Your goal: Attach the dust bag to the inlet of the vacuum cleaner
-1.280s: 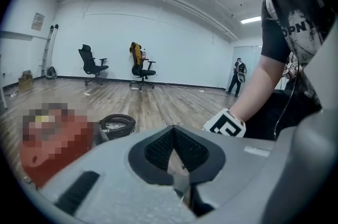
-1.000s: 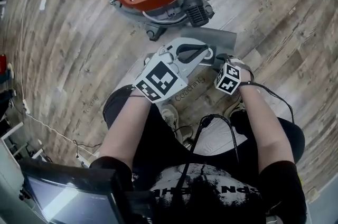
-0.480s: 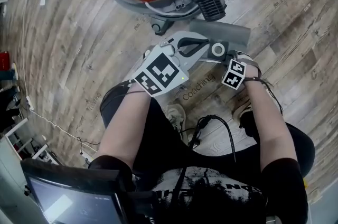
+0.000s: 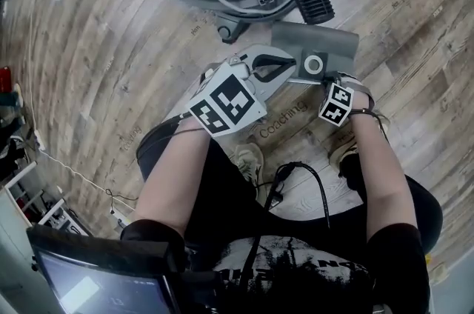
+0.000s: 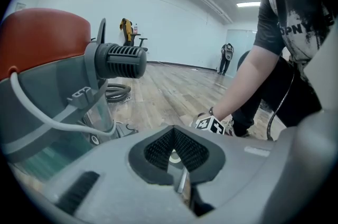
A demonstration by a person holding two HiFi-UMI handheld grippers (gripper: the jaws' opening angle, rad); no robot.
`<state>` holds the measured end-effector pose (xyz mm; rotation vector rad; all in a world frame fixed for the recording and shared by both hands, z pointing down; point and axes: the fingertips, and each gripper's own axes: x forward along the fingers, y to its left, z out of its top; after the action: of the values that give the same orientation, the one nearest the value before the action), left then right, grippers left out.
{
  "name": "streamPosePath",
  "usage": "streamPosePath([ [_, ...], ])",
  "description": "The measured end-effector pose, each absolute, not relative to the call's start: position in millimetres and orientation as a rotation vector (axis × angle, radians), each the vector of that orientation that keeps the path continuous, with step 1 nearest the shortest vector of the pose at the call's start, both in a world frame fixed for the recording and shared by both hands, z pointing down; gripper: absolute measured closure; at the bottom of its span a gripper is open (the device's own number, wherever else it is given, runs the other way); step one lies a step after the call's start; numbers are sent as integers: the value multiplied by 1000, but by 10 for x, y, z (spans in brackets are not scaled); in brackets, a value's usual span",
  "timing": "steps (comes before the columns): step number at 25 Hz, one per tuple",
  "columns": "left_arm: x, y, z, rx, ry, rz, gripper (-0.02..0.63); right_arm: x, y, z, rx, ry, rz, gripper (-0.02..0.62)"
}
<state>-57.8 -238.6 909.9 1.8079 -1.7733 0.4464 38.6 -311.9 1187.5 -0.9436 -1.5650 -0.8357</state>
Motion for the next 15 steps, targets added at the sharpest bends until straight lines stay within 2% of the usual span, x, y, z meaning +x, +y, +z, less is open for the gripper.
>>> streamPosePath([
  [4,-446,-2359,9182,1849,-1715,527,606,326,-3157,11675,-954,-1587,-858,571],
  [15,-287,-2460,9299,1910,-1631,608,606,6,-3284,10689,-1016,-1672,-771,585],
])
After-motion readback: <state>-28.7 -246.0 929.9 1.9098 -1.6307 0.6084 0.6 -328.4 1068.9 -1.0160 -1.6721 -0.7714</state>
